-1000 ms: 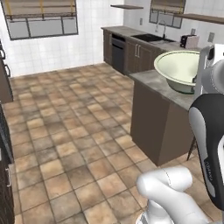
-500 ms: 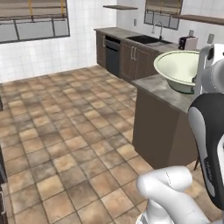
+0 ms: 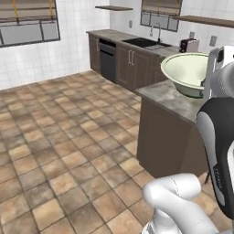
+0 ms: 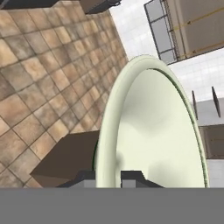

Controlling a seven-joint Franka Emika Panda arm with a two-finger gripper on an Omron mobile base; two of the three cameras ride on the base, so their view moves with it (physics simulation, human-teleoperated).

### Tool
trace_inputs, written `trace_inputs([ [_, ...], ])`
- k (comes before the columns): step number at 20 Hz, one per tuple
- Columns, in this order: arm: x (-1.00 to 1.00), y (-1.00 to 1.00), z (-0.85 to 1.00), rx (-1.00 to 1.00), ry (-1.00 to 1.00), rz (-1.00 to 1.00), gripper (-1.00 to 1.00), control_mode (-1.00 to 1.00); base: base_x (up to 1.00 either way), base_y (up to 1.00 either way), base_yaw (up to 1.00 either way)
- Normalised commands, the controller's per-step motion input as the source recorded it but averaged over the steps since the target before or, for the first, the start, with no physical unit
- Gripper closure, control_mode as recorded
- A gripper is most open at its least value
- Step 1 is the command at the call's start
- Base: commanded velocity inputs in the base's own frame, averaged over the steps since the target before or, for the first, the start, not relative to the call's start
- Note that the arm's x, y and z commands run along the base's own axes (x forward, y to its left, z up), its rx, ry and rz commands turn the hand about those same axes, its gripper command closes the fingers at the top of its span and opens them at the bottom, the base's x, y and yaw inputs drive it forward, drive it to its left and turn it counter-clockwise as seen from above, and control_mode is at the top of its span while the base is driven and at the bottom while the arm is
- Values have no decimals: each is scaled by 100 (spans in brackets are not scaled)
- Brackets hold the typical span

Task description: Move the bowls from the cabinet to the plates on the dining table.

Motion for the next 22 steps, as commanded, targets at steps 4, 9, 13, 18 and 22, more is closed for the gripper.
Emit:
trace_inputs([
  [4,0,0,0,0,0,0,100,100,58,0,-22],
  [9,0,0,0,0,0,0,100,100,56,0,-23],
  [13,0,0,0,0,0,0,100,100,56,-1,-23],
  [18,0,0,0,0,0,0,100,100,50,-3,-24],
  [22,0,0,0,0,0,0,100,100,44,-1,-26],
])
